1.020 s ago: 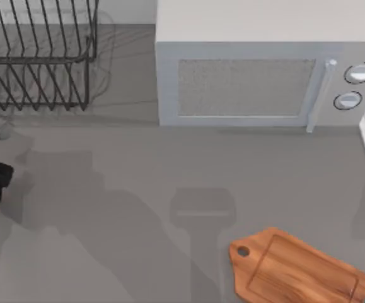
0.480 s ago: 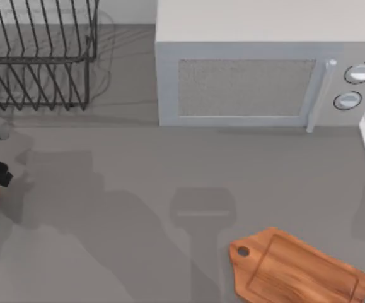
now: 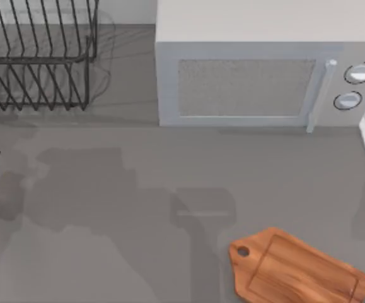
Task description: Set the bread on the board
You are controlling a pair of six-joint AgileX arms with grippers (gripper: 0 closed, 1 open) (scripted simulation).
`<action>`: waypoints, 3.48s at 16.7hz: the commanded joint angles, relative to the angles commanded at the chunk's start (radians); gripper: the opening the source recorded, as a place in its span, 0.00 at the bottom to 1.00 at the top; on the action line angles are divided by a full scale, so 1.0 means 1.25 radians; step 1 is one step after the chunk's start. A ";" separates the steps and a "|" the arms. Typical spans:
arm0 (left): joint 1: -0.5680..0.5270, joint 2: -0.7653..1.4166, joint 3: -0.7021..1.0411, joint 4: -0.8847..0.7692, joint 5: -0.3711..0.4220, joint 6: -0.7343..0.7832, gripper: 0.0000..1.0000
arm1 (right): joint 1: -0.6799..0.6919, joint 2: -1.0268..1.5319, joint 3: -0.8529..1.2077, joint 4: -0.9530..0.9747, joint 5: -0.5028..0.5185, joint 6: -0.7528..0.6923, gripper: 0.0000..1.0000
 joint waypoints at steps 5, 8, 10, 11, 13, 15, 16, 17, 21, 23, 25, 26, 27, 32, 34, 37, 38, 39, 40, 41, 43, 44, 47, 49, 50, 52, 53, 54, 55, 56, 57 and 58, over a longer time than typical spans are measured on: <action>-0.001 -0.053 0.079 -0.116 0.000 -0.004 0.00 | 0.000 0.000 0.000 0.000 0.000 0.000 1.00; 0.000 -0.050 0.077 -0.114 -0.001 -0.002 0.00 | 0.000 0.000 0.000 0.000 0.000 0.000 1.00; -0.003 -0.048 0.080 -0.115 -0.001 -0.009 0.00 | 0.000 0.000 0.000 0.000 0.000 0.000 1.00; -0.009 -0.043 0.086 -0.117 -0.001 -0.024 0.00 | 0.000 0.000 0.000 0.000 0.000 0.000 1.00; -0.033 -0.025 0.108 -0.124 -0.001 -0.078 0.00 | 0.000 0.000 0.000 0.000 0.000 0.000 1.00; -0.074 0.003 0.140 -0.136 -0.002 -0.167 0.00 | 0.000 0.000 0.000 0.000 0.000 0.000 1.00; -0.099 0.019 0.159 -0.143 -0.003 -0.223 0.00 | 0.000 0.000 0.000 0.000 0.000 0.000 1.00; -0.127 0.037 0.178 -0.151 -0.003 -0.286 0.00 | 0.000 0.000 0.000 0.000 0.000 0.000 1.00; -0.264 0.113 0.262 -0.189 -0.004 -0.623 0.00 | 0.000 0.000 0.000 0.000 0.000 0.000 1.00; -0.344 0.152 0.303 -0.210 -0.002 -0.829 0.00 | 0.000 0.000 0.000 0.000 0.000 0.000 1.00; -0.428 0.190 0.343 -0.232 0.000 -1.050 0.00 | 0.000 0.000 0.000 0.000 0.000 0.000 1.00; -0.471 0.208 0.362 -0.242 0.002 -1.164 0.00 | 0.000 0.000 0.000 0.000 0.000 0.000 1.00; -0.514 0.226 0.381 -0.251 0.004 -1.280 0.00 | 0.000 0.000 0.000 0.000 0.000 0.000 1.00; -0.720 0.299 0.465 -0.279 0.013 -1.838 0.00 | 0.000 0.000 0.000 0.000 0.000 0.000 1.00; -0.794 0.320 0.494 -0.280 0.013 -2.037 0.00 | 0.000 0.000 0.000 0.000 0.000 0.000 1.00; -0.889 0.341 0.532 -0.274 0.009 -2.288 0.00 | 0.000 0.000 0.000 0.000 0.000 0.000 1.00; -0.916 0.345 0.543 -0.270 0.006 -2.357 0.00 | 0.000 0.000 0.000 0.000 0.000 0.000 1.00; -0.941 0.348 0.553 -0.266 0.003 -2.417 0.00 | 0.000 0.000 0.000 0.000 0.000 0.000 1.00; -0.964 0.349 0.561 -0.262 0.000 -2.471 0.00 | 0.000 0.000 0.000 0.000 0.000 0.000 1.00; -0.983 0.349 0.569 -0.258 -0.003 -2.513 0.00 | 0.000 0.000 0.000 0.000 0.000 0.000 1.00; -1.011 0.348 0.580 -0.252 -0.008 -2.575 0.00 | 0.000 0.000 0.000 0.000 0.000 0.000 1.00; -1.019 0.347 0.583 -0.250 -0.010 -2.594 0.00 | 0.000 0.000 0.000 0.000 0.000 0.000 1.00; -1.024 0.346 0.585 -0.248 -0.012 -2.606 0.00 | 0.000 0.000 0.000 0.000 0.000 0.000 1.00; -1.024 0.346 0.585 -0.248 -0.012 -2.606 0.00 | 0.000 0.000 0.000 0.000 0.000 0.000 1.00; -1.021 0.346 0.583 -0.249 -0.011 -2.603 0.00 | 0.000 0.000 0.000 0.000 0.000 0.000 1.00; -1.021 0.347 0.580 -0.246 -0.011 -2.604 0.00 | 0.000 0.000 0.000 0.000 0.000 0.000 1.00; -1.020 0.348 0.576 -0.242 -0.011 -2.604 0.00 | 0.000 0.000 0.000 0.000 0.000 0.000 1.00; -1.020 0.349 0.572 -0.235 -0.011 -2.605 0.00 | 0.000 0.000 0.000 0.000 0.000 0.000 1.00; -1.019 0.351 0.566 -0.228 -0.011 -2.606 0.00 | 0.000 0.000 0.000 0.000 0.000 0.000 1.00; -1.019 0.352 0.560 -0.221 -0.011 -2.607 0.00 | 0.000 0.000 0.000 0.000 0.000 0.000 1.00; -1.019 0.354 0.553 -0.212 -0.010 -2.607 0.00 | 0.000 0.000 0.000 0.000 0.000 0.000 1.00; -1.020 0.356 0.545 -0.204 -0.009 -2.606 0.00 | 0.000 0.000 0.000 0.000 0.000 0.000 1.00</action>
